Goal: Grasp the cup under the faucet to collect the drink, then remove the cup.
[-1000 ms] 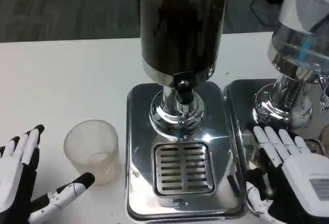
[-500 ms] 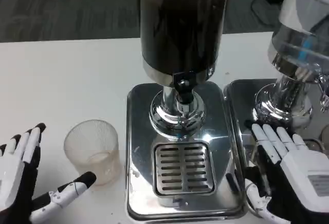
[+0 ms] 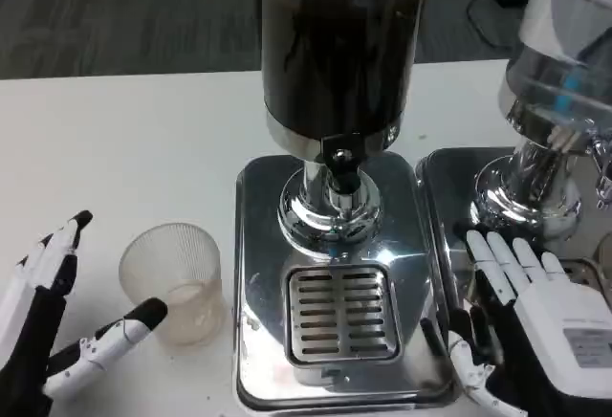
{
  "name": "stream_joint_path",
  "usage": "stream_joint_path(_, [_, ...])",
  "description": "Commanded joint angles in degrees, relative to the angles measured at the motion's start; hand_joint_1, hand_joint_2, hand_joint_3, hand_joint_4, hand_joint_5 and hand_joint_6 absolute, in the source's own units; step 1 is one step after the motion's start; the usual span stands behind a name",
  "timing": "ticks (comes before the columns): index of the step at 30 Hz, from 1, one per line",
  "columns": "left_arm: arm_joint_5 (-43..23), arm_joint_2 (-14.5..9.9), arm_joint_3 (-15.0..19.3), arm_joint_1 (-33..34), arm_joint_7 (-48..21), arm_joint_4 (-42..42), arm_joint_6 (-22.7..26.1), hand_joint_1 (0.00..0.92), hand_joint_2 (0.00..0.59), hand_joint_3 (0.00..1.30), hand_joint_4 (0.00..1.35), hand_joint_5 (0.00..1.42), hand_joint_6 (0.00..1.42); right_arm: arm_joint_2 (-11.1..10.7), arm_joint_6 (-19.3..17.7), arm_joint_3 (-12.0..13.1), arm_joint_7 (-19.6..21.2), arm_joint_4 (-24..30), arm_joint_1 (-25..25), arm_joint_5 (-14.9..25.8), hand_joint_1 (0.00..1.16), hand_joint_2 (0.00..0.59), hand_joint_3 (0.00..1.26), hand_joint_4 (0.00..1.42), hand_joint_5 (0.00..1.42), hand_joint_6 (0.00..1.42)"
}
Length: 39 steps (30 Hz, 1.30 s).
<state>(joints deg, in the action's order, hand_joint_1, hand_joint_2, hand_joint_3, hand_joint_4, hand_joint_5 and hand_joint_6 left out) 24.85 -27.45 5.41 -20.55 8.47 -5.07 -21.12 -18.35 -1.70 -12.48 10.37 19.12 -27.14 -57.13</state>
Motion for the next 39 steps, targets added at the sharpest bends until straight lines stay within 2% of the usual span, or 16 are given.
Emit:
stream_joint_path(1, [-5.18,-1.66,0.07,3.86,-1.42,-9.6,-10.53,0.0,0.018,0.0,0.0,0.0,0.0,1.15,1.16,-1.34,1.94,-1.16,0.55,-1.38,0.31,0.557,0.0,0.0,0.0,0.0])
stream_joint_path(5, [-5.38,-2.21,-0.8,6.85,-2.21,-15.14,-14.77,0.0,0.027,0.0,0.0,0.0,0.0,1.67,1.83,-2.34,2.14,-1.56,1.1,-2.07,0.31,0.557,0.0,0.0,0.0,0.0])
stream_joint_path(12, [-3.96,-3.09,-2.44,10.94,-3.18,-20.86,-18.58,0.0,0.039,0.0,0.0,0.0,0.0,2.21,2.78,-2.67,2.42,-1.88,1.75,-2.33,0.31,0.557,0.0,0.0,0.0,0.0])
stream_joint_path(13, [-3.97,-3.16,-2.58,11.41,-3.2,-21.51,-18.82,0.001,0.039,0.0,0.0,0.0,0.0,2.23,2.9,-2.74,2.5,-1.86,1.85,-2.5,0.31,0.557,0.0,0.0,0.0,0.0])
stream_joint_path(15, [-3.14,-3.3,-2.9,12.34,-2.43,-22.63,-19.49,0.081,0.044,0.0,0.0,0.0,0.0,2.13,3.23,-2.67,2.36,-1.63,2.02,-2.65,0.31,0.557,0.0,0.0,0.0,0.0])
stream_joint_path(16, [-2.61,-3.34,-3.01,12.67,-1.95,-22.88,-19.57,0.09,0.046,0.0,0.0,0.0,0.0,2.07,3.35,-2.64,2.25,-1.56,2.14,-2.65,0.31,0.557,0.0,0.0,0.0,0.0])
stream_joint_path(24, [-1.5,-2.94,-4.66,14.93,-1.73,-25.46,-20.32,0.074,0.043,0.0,0.0,0.0,0.0,1.01,3.3,-2.36,1.35,-1.42,3.2,-2.31,0.31,0.557,0.0,0.0,0.0,0.0])
stream_joint_path(29, [-1.93,-3.26,-6.38,15.61,-3.89,-25.83,-20.08,0.055,0.021,0.0,0.0,0.0,0.0,1.16,3.22,-2.73,1.16,-2.55,4.04,-1.53,0.31,0.557,0.0,0.0,0.0,0.0])
stream_joint_path(31, [-2.0,-3.46,-6.78,15.73,-4.04,-26.1,-20.16,0.126,0.027,0.0,0.0,0.0,0.0,1.46,3.51,-2.82,1.48,-2.64,3.84,-1.57,0.31,0.557,0.0,0.0,0.0,0.0])
stream_joint_path(34, [-1.9,-2.92,-6.75,15.81,-2.31,-27.2,-20.99,0.18,0.037,0.0,0.0,0.0,0.0,1.69,3.86,-3.04,1.38,-2.43,3.69,-1.88,0.31,0.557,0.0,0.0,0.0,0.0])
stream_joint_path(39, [0.48,-2.88,-7.4,15.25,0.53,-27.0,-21.57,0.201,0.035,0.0,0.0,0.0,0.0,1.63,4.12,-3.15,1.4,-1.73,2.89,-2.03,0.31,0.557,0.0,0.0,0.0,0.0])
